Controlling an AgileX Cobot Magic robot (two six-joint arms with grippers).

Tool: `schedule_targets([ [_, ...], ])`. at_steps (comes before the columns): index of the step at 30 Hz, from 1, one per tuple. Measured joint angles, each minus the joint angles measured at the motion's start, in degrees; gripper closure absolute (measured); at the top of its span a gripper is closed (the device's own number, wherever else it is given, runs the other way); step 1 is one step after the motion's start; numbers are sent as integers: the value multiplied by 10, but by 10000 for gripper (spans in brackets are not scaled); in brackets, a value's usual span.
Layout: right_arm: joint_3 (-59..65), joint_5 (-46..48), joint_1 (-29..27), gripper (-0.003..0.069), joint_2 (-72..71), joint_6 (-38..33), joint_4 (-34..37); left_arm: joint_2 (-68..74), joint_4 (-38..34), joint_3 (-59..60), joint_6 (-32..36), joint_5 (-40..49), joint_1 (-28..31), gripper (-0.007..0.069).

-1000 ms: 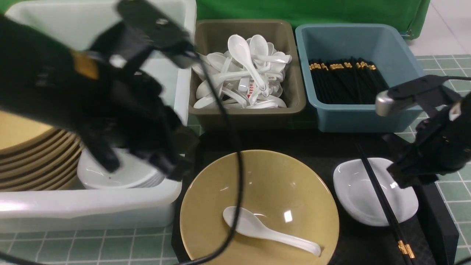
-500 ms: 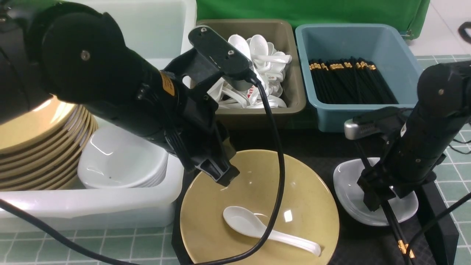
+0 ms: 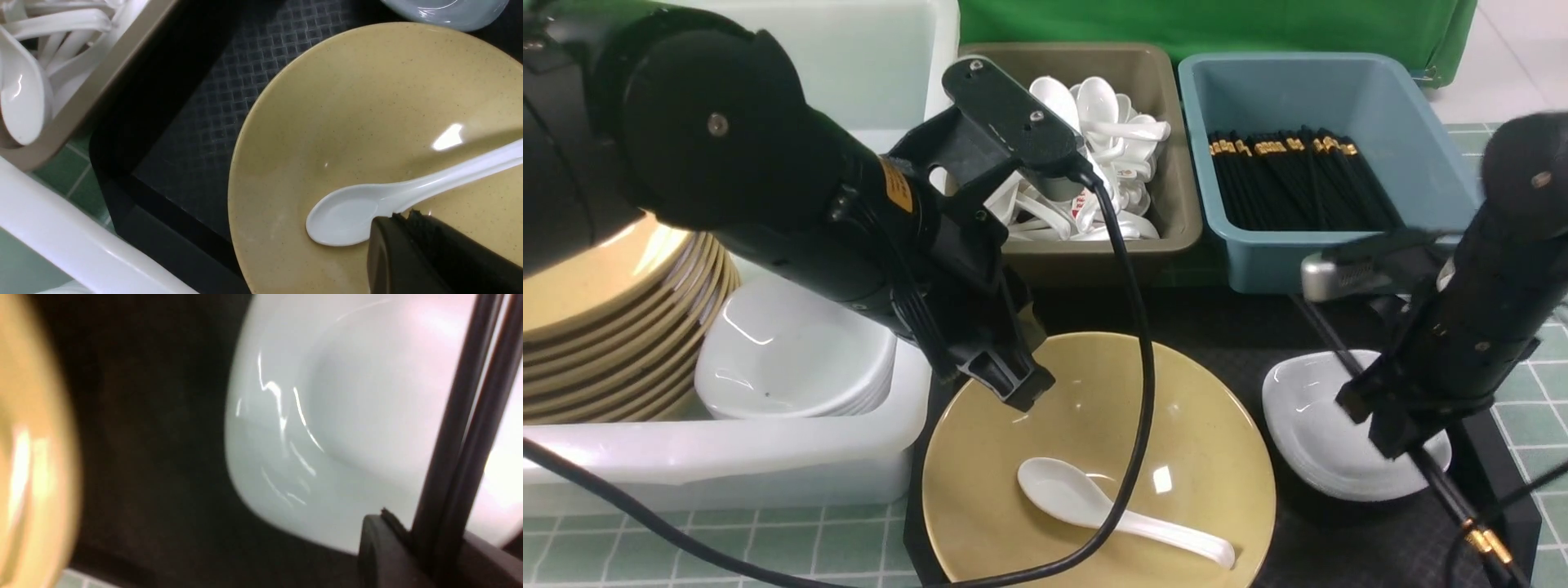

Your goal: On blue table put chopsticks spoon bowls plates into blue grey white boxes.

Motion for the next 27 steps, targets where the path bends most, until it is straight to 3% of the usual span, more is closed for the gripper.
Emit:
schedule_targets([
  [5,-42,-14,-3,508,-60,-6,1,16,0,0,-32,-62,0,638],
  [11,-177,-81,-32,508,-18,16,1,87,2,-75,-51,-161,8,638],
  [18,-357,-152,-58,508,111,87,2,157,2,-225,-53,-187,46,638],
  [27,-532,-162,-67,495,290,106,0,146,2,-256,-53,-144,55,638],
])
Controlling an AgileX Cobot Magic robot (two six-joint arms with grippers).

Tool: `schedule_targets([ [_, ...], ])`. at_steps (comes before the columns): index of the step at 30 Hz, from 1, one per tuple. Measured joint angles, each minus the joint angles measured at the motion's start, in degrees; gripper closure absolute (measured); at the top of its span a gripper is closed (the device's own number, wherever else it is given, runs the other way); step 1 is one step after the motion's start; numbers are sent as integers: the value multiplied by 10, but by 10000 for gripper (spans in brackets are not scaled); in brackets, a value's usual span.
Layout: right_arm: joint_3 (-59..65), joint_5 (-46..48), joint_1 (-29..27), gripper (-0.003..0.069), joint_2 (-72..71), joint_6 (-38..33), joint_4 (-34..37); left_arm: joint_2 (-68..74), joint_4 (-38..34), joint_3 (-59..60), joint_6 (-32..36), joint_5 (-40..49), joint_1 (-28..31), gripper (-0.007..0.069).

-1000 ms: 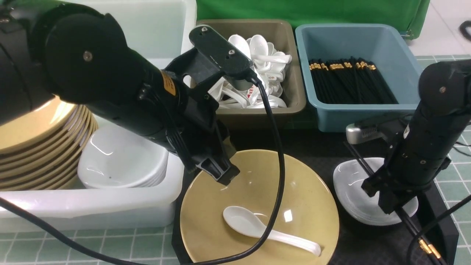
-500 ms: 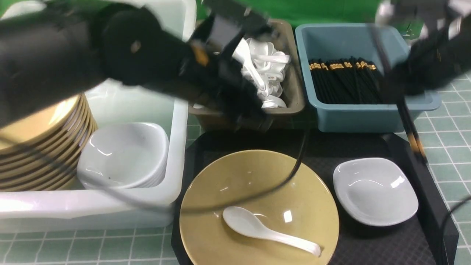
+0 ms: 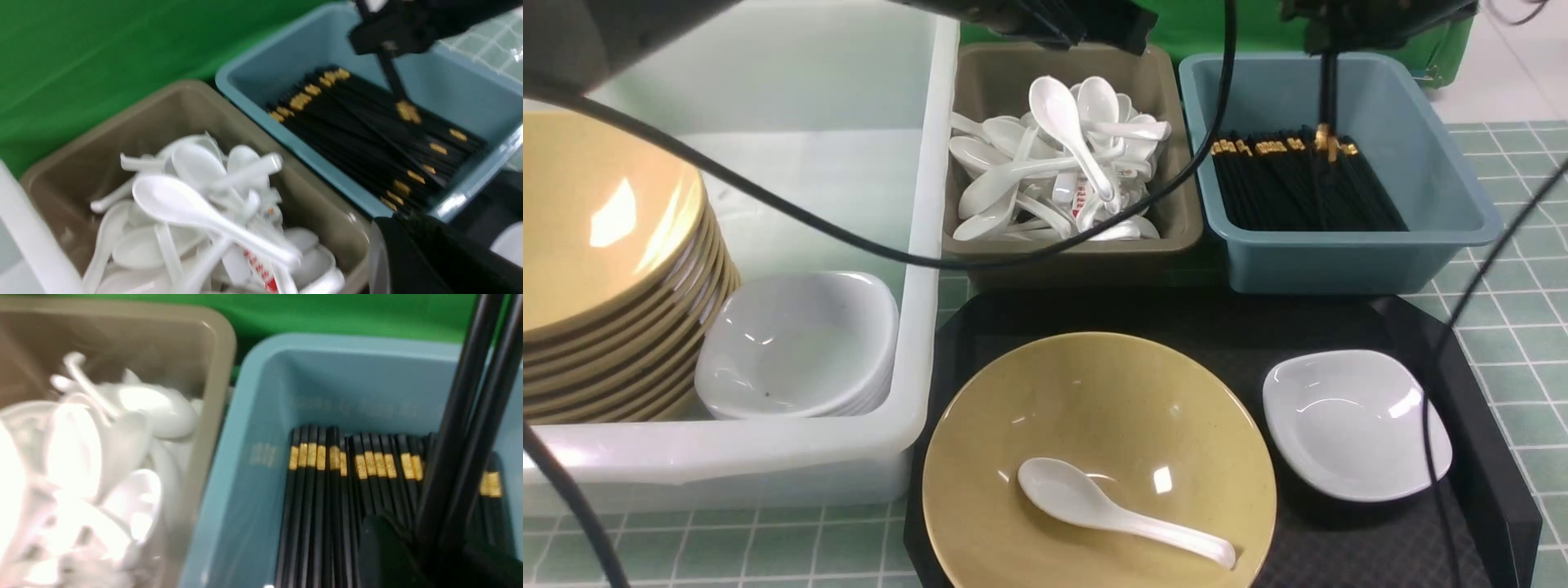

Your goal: On blue table put chopsticks spoon bowls plates into blue grey white boxes.

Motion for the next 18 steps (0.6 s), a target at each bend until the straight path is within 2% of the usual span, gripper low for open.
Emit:
schedule_targets([
  [2,-12,13,0,474,18,-3,-1,-8,1,0,0,19,0,638],
  [6,-28,79,-1,300,51,-9,-3,-52,18,1,0,89,7,638],
  [9,-41,164,-1,169,45,-56,-2,-109,33,28,0,134,23,638],
  [13,-45,245,12,113,8,-115,-3,-196,39,104,0,160,42,638],
  [18,9,255,59,104,-78,-144,-3,-311,39,226,-13,170,54,638],
])
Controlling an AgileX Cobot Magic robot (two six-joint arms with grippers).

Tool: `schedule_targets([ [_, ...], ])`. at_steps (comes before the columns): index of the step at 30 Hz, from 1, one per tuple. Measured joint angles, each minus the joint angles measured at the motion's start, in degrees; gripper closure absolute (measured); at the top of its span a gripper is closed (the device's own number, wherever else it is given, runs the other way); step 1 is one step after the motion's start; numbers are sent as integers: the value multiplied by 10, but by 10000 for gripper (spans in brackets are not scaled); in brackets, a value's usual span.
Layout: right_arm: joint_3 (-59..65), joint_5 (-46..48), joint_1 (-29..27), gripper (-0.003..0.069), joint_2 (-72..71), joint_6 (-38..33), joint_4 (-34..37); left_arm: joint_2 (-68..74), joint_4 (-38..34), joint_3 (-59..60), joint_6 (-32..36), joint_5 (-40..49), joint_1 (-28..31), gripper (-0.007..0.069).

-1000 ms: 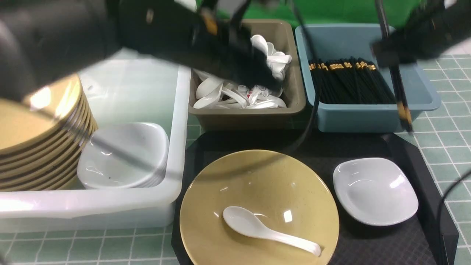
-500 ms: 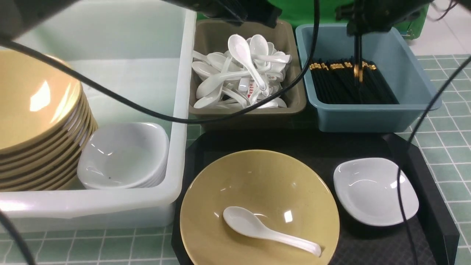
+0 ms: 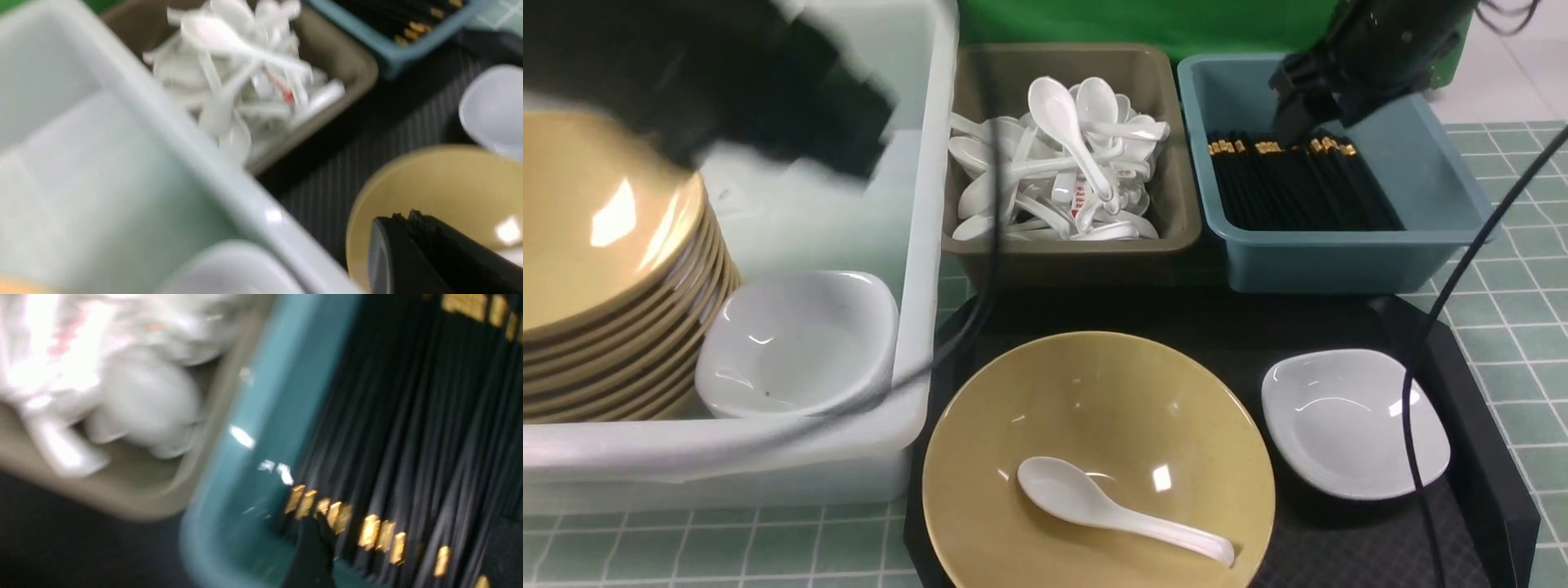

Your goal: On blue table put chopsticks spoon bowls plates into blue grey white boxes.

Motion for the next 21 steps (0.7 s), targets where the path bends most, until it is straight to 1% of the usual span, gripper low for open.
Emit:
schedule_targets([
  [4,109,1,74,104,-102,-17,1,-86,0,94,-9,1,0,638],
  [5,146,2,101,104,-128,-23,2,-104,0,117,-9,3,0,638],
  [6,159,2,111,104,-136,-25,2,-111,0,124,-9,3,0,638],
  [10,252,4,188,104,-179,-44,6,-157,0,167,-10,3,0,638],
  [12,304,6,243,104,-189,-67,7,-181,0,186,-10,2,0,638],
  [13,340,5,287,104,-184,-85,6,-196,0,199,-10,1,0,638],
  [16,357,-10,317,104,-167,-104,3,-201,0,206,-10,0,0,638],
  [21,361,-36,337,104,-116,-120,-7,-201,-2,219,-10,0,0,638],
])
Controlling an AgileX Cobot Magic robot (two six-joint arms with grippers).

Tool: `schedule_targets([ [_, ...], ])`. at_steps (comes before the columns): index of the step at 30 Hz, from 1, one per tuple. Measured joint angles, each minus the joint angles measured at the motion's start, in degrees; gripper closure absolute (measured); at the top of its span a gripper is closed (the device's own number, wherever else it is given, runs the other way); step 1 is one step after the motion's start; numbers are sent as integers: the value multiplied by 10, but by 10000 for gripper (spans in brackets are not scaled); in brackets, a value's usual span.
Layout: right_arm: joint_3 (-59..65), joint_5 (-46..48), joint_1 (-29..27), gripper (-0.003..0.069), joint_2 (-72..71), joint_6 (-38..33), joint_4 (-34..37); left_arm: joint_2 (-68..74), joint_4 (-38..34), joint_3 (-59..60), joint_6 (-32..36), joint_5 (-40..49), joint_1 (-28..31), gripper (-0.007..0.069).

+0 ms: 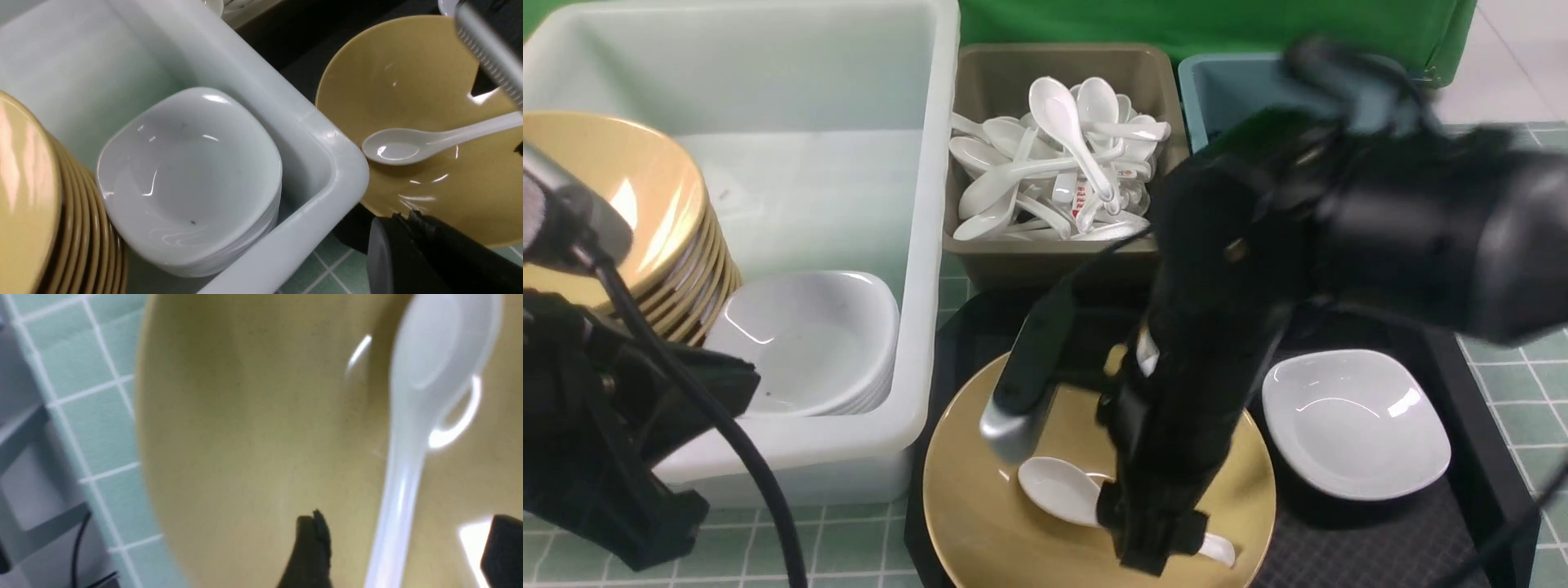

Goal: On blue table put chopsticks spoon bowls plates into blue grey white boxes.
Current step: 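Reach down and grasp the white spoon resting in the bowl with the right gripper, then place the white spoon into the bin of spoons with the right gripper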

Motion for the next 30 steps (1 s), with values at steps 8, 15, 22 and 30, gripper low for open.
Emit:
schedule_targets([
  [8,0,-23,2,119,81,11,-59,0,0,3,0,-5,0,638],
  [15,-8,-17,2,498,90,18,-54,13,0,7,-4,-37,0,638],
  [22,-74,5,2,504,75,37,-69,84,11,12,-74,-82,0,638],
  [30,-215,-11,-51,504,53,53,-84,201,24,-53,-107,-126,16,638],
])
